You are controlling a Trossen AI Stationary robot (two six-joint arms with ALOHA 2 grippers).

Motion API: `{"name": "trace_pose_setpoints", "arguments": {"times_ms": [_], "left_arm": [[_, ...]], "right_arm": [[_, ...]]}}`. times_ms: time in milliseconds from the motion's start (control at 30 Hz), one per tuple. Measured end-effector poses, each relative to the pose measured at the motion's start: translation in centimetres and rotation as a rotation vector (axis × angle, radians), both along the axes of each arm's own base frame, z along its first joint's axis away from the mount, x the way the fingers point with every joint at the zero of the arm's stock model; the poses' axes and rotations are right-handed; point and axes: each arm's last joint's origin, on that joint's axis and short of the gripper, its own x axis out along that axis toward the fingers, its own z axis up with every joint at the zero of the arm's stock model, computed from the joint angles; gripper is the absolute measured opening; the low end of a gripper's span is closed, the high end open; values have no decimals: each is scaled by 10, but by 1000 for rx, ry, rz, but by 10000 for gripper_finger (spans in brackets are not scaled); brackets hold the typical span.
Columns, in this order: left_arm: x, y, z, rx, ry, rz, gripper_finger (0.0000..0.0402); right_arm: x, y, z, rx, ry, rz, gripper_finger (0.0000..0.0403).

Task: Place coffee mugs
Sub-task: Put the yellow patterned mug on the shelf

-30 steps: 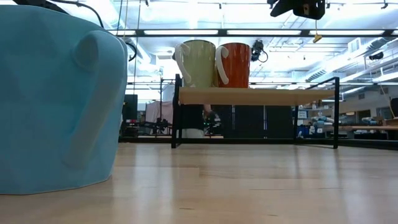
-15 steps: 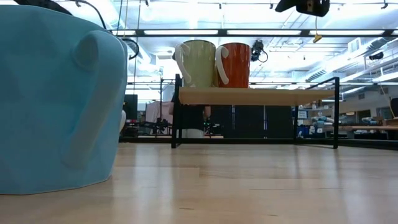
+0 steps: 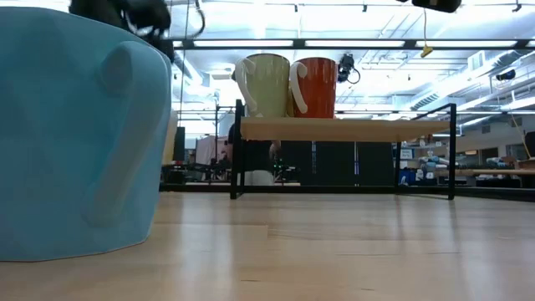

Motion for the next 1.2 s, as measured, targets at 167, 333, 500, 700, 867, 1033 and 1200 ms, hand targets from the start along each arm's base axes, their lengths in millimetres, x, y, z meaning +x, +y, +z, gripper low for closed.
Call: {"name": "trace_pose_setpoints", "arguments": {"times_ms": [167,333,500,700,867,1033,1200], "left_arm": [[6,-25,37,-16,-20,-41,31],[14,-53,75,-43,-151,-120,31],[28,-84,98,-91,-301,-208,31],[61,-120,96,-131,-405,-332,31],[99,-141,74,-142,-401,-388,31],[133,-147,39,-139,-312,-380,31],[158,-145,1,-130,-195,-350,31]], "right_arm": [[-3,5,0,-3,8,25,113],[-6,8,-1,-7,16,36,113],[-5,8,-1,-7,17,36,113],[-5,8,-1,-7,17,36,113],[-5,7,-1,-14,12,28,113],[-5,7,-1,-14,7,27,113],[-5,7,0,-29,-1,14,113]]}}
